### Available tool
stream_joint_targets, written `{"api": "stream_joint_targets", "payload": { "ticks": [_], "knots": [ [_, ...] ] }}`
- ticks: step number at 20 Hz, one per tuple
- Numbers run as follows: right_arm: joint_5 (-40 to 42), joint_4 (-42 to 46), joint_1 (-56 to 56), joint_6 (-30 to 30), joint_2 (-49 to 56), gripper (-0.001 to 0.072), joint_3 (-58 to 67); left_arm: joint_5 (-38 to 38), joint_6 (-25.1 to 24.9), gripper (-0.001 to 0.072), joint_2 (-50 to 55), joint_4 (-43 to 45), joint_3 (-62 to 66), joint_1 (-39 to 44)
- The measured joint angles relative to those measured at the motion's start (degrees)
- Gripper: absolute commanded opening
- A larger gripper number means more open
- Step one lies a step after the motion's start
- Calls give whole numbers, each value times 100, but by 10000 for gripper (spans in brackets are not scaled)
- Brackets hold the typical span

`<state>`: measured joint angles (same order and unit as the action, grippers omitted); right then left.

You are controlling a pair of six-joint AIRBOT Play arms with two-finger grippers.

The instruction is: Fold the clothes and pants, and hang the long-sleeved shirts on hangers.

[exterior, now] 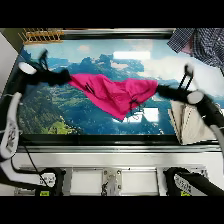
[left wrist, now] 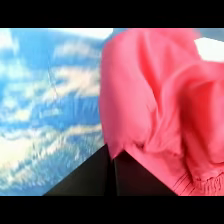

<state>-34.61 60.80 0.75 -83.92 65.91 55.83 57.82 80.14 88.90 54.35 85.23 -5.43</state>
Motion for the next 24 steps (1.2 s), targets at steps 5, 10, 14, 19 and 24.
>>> {"api": "stream_joint_targets", "payload": {
  "ticks": [5,10,14,19,24],
  "knots": [
    [-1062,1335,0,17,-780,16,2184,-83,-358,4,-1502,1075,975,7],
    [-1517,1696,0,-177,-1180,17,2946,-118,-485,4,-2697,2079,597,358],
    [-1779,1773,0,-468,-695,128,3073,-155,-522,4,-3252,2341,-793,769],
    [-2190,1814,0,-498,564,576,3099,-197,-525,4,-3134,2435,-2586,1532],
    [-3176,1775,0,-356,933,580,2253,-216,-520,4,-2557,2662,-3685,2181]
  ]
}}
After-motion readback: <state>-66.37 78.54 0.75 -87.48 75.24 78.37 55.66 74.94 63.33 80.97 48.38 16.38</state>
